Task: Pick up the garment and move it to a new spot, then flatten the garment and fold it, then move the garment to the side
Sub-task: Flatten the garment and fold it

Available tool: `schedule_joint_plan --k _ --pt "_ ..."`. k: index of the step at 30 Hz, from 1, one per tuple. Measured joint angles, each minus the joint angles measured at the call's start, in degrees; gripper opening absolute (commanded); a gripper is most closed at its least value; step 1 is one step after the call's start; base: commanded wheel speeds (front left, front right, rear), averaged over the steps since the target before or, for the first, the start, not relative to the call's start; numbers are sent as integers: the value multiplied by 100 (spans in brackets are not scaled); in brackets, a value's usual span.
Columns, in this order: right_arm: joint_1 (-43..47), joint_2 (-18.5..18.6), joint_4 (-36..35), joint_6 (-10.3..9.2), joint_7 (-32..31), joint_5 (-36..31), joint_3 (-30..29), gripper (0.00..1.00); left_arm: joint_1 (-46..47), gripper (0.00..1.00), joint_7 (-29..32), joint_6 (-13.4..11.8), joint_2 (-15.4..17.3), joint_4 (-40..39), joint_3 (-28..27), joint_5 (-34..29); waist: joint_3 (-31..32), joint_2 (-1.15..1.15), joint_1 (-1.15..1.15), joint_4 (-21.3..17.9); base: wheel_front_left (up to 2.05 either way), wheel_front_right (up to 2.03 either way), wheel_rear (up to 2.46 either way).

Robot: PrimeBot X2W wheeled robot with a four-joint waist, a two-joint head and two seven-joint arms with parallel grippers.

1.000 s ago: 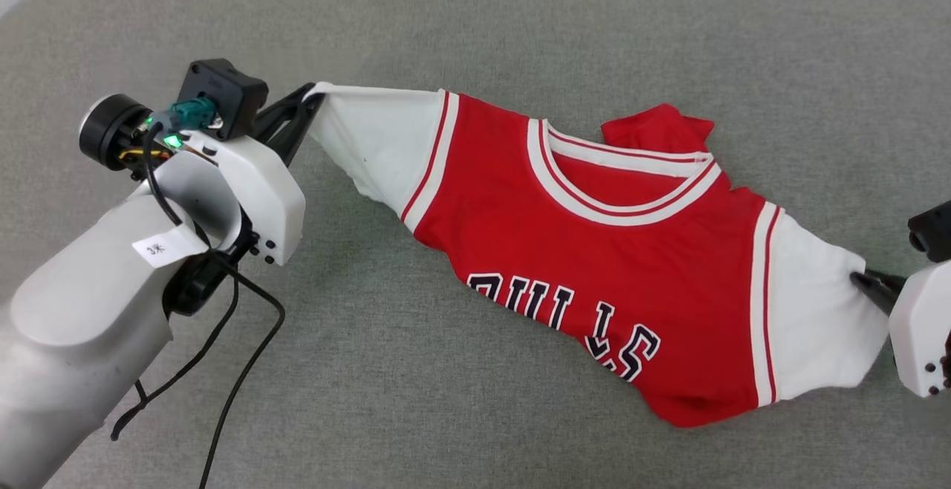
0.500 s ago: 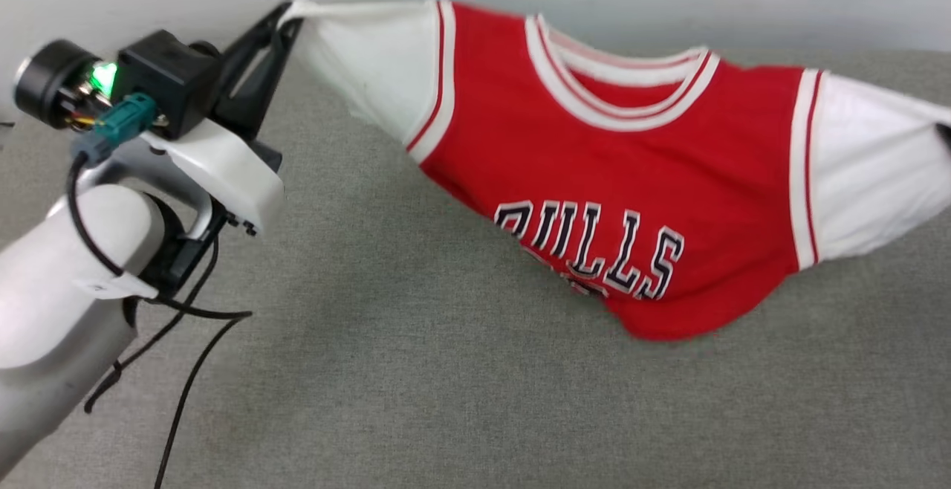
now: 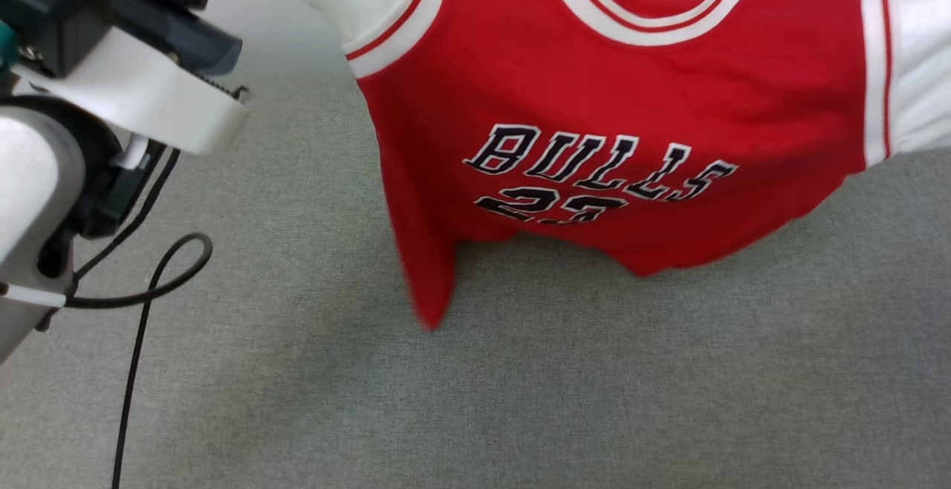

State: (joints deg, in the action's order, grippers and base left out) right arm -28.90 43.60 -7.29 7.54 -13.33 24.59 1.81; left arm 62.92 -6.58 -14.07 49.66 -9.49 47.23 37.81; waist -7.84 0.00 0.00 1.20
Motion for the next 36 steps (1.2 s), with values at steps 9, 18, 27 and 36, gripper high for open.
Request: schedule_joint_plan --k 9,18,27,36 --pt "-957 45 -104 0 -235 -22 -40 0 769 0 255 199 -292 1 -69 -85 -223 0 0 11 0 0 0" --pt "-2757 141 563 0 -222 -204 694 0 1744 0 310 547 -680 758 -300 23 -875 0 0 -37 0 0 0" --pt "-5235 -109 1968 0 104 -699 1737 0 3142 0 151 957 -1287 2112 -481 -76 -1749 0 1 -105 0 0 0" --pt "-7192 -638 3532 0 654 -1066 2392 0 4314 0 -246 1321 -1774 3761 -713 -27 -2420 0 2 -145 0 0 0"
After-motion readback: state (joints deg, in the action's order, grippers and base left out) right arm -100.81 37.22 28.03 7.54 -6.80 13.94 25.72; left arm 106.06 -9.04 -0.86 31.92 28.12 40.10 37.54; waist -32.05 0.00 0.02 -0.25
